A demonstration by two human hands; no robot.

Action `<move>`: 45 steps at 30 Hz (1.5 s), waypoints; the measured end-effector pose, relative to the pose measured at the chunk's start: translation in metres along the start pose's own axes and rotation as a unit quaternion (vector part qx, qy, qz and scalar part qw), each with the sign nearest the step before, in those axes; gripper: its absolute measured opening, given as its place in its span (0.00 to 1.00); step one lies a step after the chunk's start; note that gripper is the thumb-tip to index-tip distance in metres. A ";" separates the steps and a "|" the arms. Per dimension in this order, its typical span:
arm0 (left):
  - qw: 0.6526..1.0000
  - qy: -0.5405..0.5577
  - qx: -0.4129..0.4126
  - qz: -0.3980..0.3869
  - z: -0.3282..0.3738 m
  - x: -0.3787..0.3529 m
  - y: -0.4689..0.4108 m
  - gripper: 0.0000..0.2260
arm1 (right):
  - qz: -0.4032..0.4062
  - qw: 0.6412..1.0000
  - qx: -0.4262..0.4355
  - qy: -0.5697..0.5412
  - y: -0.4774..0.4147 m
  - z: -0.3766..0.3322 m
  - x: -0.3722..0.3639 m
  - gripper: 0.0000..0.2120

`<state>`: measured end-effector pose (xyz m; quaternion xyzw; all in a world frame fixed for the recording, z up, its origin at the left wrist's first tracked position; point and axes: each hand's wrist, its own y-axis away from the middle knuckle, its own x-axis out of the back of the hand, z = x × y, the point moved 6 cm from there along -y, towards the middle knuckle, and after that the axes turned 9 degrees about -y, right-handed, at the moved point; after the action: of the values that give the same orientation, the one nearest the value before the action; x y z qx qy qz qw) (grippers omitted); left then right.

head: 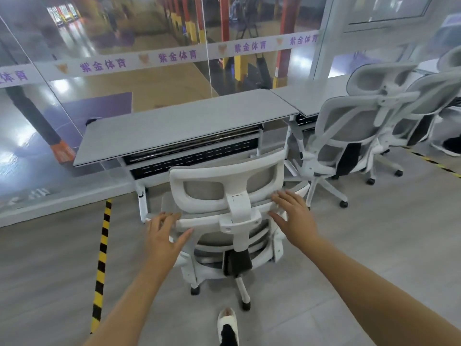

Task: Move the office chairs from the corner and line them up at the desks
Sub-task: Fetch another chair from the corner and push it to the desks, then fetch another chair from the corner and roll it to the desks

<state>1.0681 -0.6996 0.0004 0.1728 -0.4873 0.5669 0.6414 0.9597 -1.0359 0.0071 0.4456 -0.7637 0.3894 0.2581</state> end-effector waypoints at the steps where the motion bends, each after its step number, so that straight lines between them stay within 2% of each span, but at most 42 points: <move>1: 1.000 0.006 -0.004 0.007 0.000 -0.008 -0.019 0.20 | -0.005 1.000 -0.006 0.000 -0.018 0.007 -0.004 0.22; 4: 1.000 -0.010 -0.024 0.002 0.001 -0.032 -0.078 0.24 | -0.031 0.999 -0.017 0.009 -0.072 0.028 -0.014 0.24; 8: 0.998 -0.045 -0.038 0.010 -0.004 -0.057 -0.154 0.27 | -0.110 0.993 -0.031 0.040 -0.140 0.046 -0.022 0.30; 12: 0.992 -0.111 -0.039 -0.041 -0.003 -0.077 -0.212 0.23 | -0.186 0.978 -0.064 0.066 -0.192 0.053 -0.030 0.33; 16: 0.984 -0.148 0.022 -0.096 0.004 -0.094 -0.242 0.30 | -0.207 0.975 -0.061 0.048 -0.225 0.057 -0.040 0.33; 19: 0.980 -0.167 0.056 -0.093 0.020 -0.099 -0.243 0.32 | -0.220 0.974 -0.052 0.031 -0.240 0.063 -0.047 0.33; 29: 0.964 -0.086 0.206 -0.145 0.097 -0.132 -0.177 0.38 | -0.269 0.952 -0.082 -0.121 -0.220 0.072 -0.055 0.34; 36: 0.946 -0.074 0.295 -0.114 0.127 -0.115 -0.108 0.38 | -0.322 0.936 0.000 -0.142 -0.196 0.040 -0.047 0.35; 40: 0.918 -0.110 0.374 -0.080 0.120 -0.072 -0.043 0.43 | -0.385 0.905 0.053 -0.171 -0.158 -0.011 -0.067 0.34; 45: 0.853 -0.132 0.503 -0.052 0.107 -0.010 0.068 0.41 | -0.491 0.841 0.104 -0.202 -0.079 -0.088 -0.109 0.34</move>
<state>0.9624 -0.7681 0.0199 0.5700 -0.2066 0.6723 0.4248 1.0847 -0.9347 0.0043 0.8551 -0.4354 0.1905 0.2072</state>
